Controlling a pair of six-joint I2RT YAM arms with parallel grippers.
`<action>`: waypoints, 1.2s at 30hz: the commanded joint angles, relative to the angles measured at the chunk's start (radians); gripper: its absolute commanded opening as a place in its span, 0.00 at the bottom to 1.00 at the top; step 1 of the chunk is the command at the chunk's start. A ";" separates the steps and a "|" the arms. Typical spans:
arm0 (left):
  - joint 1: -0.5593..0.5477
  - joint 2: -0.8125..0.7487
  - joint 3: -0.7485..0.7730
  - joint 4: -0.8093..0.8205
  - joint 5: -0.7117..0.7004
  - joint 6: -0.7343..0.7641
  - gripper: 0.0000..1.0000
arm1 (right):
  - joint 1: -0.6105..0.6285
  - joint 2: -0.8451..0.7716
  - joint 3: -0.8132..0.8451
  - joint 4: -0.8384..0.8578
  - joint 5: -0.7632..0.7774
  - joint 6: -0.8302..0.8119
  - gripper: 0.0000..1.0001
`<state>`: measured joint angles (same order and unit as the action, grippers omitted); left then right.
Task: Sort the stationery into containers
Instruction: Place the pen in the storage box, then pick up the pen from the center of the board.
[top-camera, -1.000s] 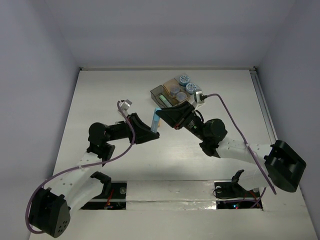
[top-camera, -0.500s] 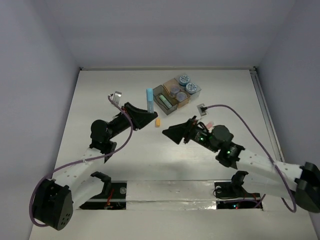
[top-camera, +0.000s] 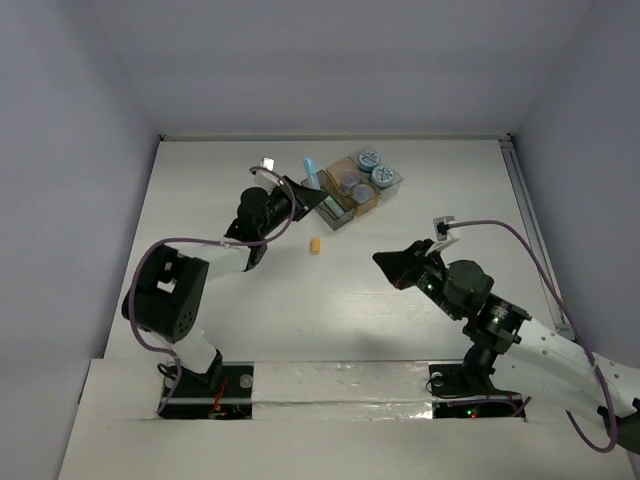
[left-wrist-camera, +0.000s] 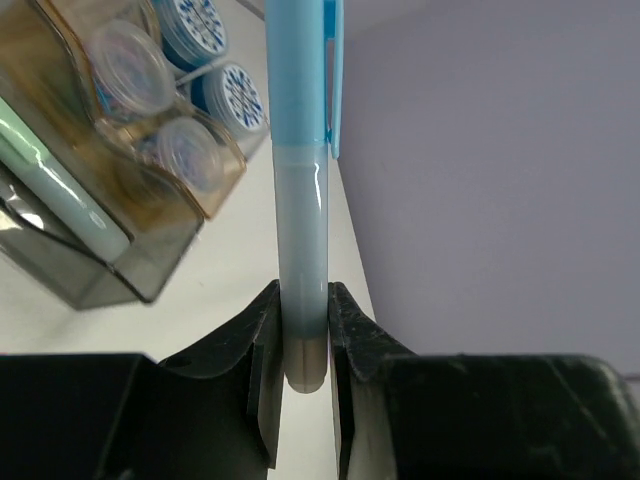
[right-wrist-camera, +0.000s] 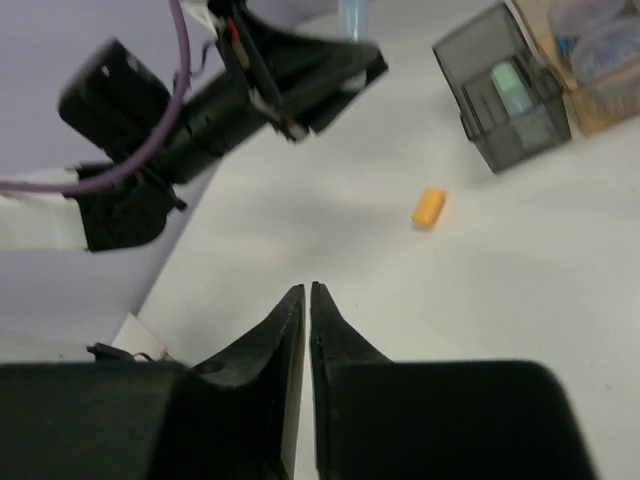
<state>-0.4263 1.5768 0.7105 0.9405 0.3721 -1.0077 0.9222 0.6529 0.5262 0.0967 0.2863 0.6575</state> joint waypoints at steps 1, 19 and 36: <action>-0.009 0.069 0.127 -0.011 -0.125 -0.055 0.00 | -0.003 0.008 0.008 -0.094 0.036 -0.061 0.18; -0.092 0.330 0.300 -0.114 -0.229 -0.233 0.18 | -0.003 -0.032 0.040 -0.147 0.031 -0.190 0.46; -0.111 0.310 0.253 -0.074 -0.263 -0.229 0.55 | -0.003 -0.064 0.101 -0.228 0.106 -0.243 0.51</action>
<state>-0.5266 1.9202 0.9730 0.8120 0.1219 -1.2648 0.9222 0.5938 0.5812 -0.1078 0.3344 0.4412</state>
